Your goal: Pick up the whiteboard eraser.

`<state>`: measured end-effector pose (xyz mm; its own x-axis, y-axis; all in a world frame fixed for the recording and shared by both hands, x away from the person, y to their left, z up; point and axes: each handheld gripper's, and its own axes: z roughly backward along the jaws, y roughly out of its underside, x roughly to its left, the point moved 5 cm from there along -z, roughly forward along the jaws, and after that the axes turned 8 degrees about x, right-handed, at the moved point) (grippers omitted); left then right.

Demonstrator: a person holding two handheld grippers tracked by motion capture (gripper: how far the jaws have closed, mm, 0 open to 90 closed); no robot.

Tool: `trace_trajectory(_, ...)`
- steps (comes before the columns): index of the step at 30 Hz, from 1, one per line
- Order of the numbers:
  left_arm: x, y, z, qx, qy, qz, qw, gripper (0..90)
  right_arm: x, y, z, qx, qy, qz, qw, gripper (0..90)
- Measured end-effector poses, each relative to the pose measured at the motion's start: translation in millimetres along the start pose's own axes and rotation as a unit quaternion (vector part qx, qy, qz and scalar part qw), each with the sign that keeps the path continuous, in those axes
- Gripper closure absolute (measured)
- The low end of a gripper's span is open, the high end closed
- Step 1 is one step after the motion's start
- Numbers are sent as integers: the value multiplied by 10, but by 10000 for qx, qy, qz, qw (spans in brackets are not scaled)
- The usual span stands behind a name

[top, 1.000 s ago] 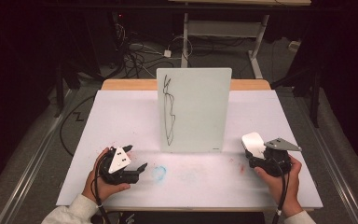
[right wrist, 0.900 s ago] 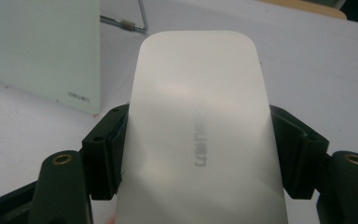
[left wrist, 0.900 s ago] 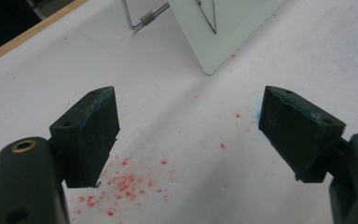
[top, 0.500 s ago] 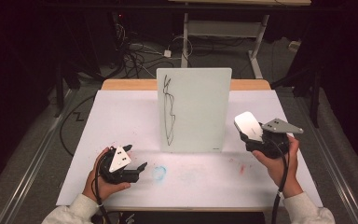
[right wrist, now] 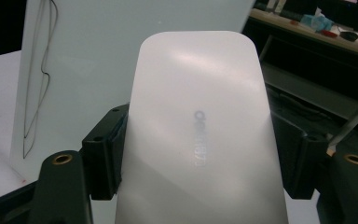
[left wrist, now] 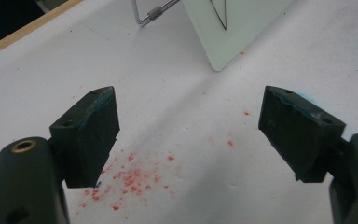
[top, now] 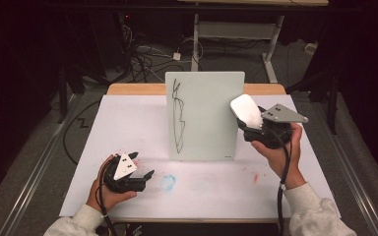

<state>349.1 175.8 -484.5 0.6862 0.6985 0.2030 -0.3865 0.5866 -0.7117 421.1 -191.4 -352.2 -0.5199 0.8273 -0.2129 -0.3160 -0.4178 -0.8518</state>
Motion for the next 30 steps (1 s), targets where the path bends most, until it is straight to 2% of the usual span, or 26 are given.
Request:
trace_trajectory(5,-1,9,-1,32,2,-6,10000,197,189,-173,-107,-62,-55,295,9995,308)
trace_trajectory(7,-8,16,7,37,42,51,10000,197,273,-245,-156,-114,-10,477,9988,308)
trace_trajectory(8,0,15,13,9,9,16,10000,197,308,-278,-185,-137,16,564,9983,308)
trace_trajectory(13,11,61,55,34,-22,106,9999,196,480,-412,-324,-187,-42,851,9962,308)
trace_trajectory(17,43,93,102,-18,-41,275,9996,196,621,-498,-443,-234,-146,1093,9936,309)
trace_trajectory(22,63,100,119,-22,-94,342,9994,196,765,-569,-515,-281,-218,1296,9909,309)
trace_trajectory(30,43,138,167,-24,-104,331,9994,196,911,-611,-595,-323,-153,1512,9879,309)
